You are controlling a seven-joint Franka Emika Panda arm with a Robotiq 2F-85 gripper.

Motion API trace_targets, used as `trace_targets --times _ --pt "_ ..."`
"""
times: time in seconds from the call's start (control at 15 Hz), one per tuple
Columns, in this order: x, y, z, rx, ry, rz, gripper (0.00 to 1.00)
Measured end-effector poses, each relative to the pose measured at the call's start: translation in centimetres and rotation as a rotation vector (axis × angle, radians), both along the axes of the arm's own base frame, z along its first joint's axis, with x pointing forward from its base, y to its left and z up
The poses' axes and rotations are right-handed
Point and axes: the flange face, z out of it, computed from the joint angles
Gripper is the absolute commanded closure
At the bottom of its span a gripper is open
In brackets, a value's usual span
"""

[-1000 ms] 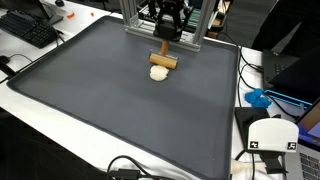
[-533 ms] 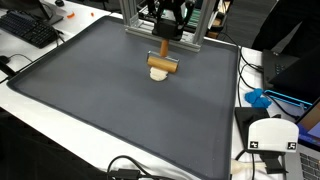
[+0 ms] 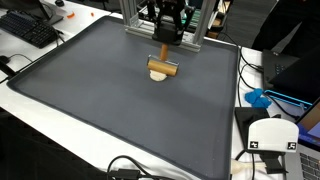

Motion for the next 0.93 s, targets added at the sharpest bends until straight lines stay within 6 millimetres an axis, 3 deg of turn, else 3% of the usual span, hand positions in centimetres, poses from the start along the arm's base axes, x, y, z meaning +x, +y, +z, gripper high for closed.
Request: trace_targets --times 0.93 --pt "0.86 0.20 -0.51 0.022 -0.066 -0.050 0.65"
